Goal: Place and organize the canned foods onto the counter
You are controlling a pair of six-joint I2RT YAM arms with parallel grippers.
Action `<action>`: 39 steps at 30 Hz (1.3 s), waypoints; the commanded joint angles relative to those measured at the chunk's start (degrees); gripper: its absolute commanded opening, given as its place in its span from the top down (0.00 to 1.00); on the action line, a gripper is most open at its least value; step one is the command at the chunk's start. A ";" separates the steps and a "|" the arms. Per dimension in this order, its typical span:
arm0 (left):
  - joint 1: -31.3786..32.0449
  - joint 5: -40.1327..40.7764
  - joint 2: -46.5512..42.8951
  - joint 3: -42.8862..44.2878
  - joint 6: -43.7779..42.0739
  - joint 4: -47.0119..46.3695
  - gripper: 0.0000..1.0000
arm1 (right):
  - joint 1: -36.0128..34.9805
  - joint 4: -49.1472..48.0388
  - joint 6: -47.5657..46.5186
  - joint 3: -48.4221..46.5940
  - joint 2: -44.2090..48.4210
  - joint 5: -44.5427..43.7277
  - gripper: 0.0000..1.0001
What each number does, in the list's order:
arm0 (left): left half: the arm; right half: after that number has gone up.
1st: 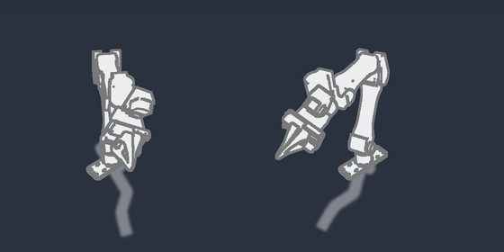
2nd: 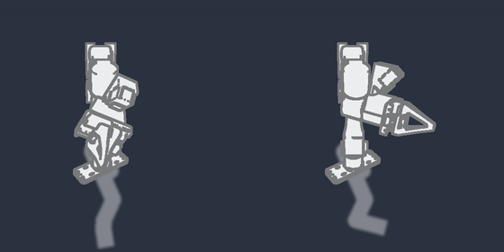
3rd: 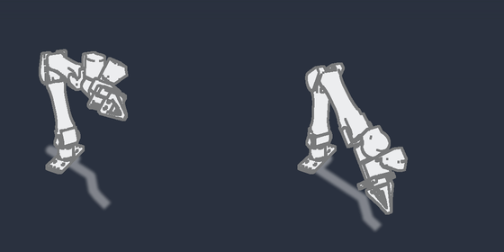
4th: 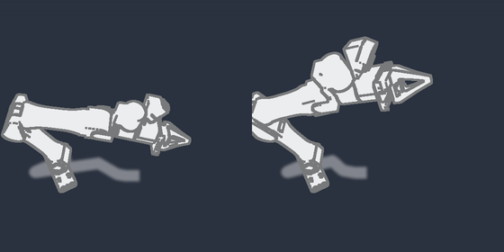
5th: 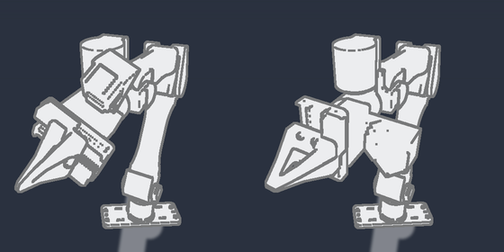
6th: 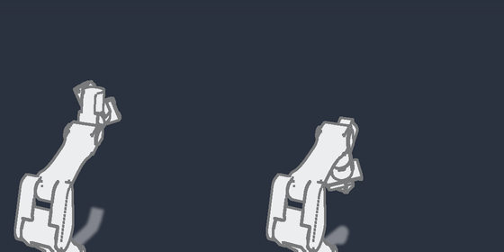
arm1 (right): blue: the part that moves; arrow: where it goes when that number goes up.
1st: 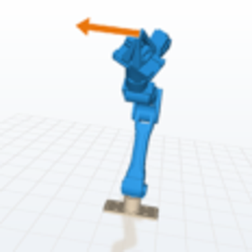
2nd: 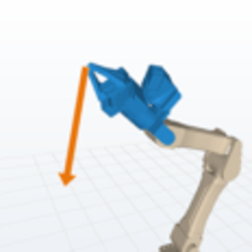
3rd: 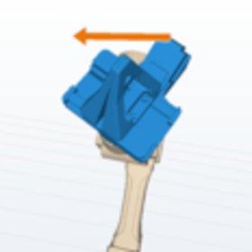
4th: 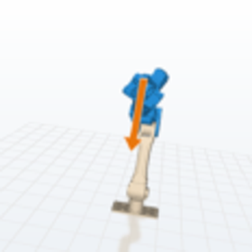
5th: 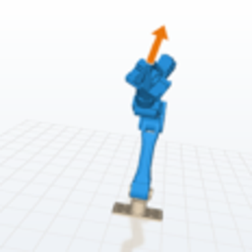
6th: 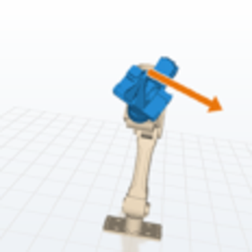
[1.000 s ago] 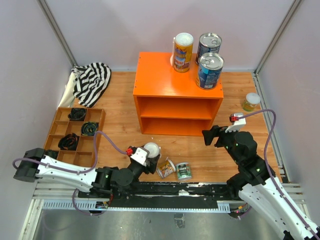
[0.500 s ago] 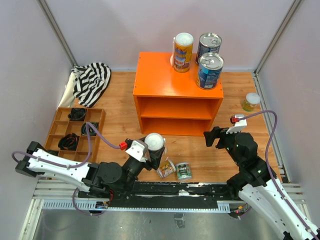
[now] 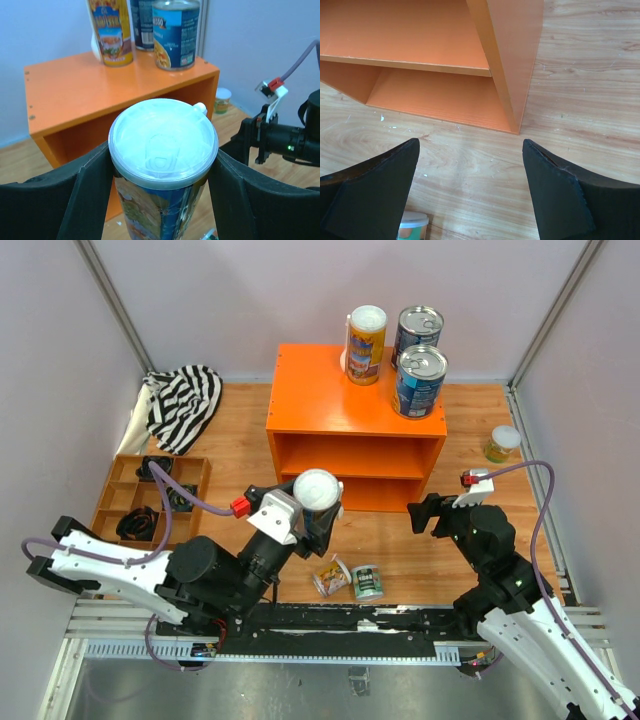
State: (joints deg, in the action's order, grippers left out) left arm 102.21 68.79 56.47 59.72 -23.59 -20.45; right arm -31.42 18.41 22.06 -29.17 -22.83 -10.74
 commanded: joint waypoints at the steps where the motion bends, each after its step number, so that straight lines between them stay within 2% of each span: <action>1: 0.31 -4.70 0.75 7.57 -8.79 -8.35 1.00 | -1.10 -0.10 0.69 1.02 0.04 -0.63 0.16; 5: -1.41 -7.36 3.73 13.59 -10.58 -5.48 1.00 | -1.10 -0.47 1.22 1.26 -0.17 -0.34 0.16; 18: -17.99 -25.30 14.68 33.56 0.84 13.09 1.00 | -1.10 -0.62 1.58 0.94 -0.40 0.02 0.16; 30: -35.08 -45.95 17.61 34.29 11.20 11.93 1.00 | -1.10 -0.84 1.51 0.43 -0.57 0.15 0.16; 39: -45.49 -57.45 20.09 34.93 18.83 9.06 1.00 | -1.10 -1.61 1.38 0.35 -1.65 0.37 0.16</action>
State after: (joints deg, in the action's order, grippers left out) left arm 60.01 19.33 77.28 90.96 -9.32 -1.48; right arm -31.42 18.09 22.98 -28.95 -24.01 -10.55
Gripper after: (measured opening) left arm 0.706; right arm 0.844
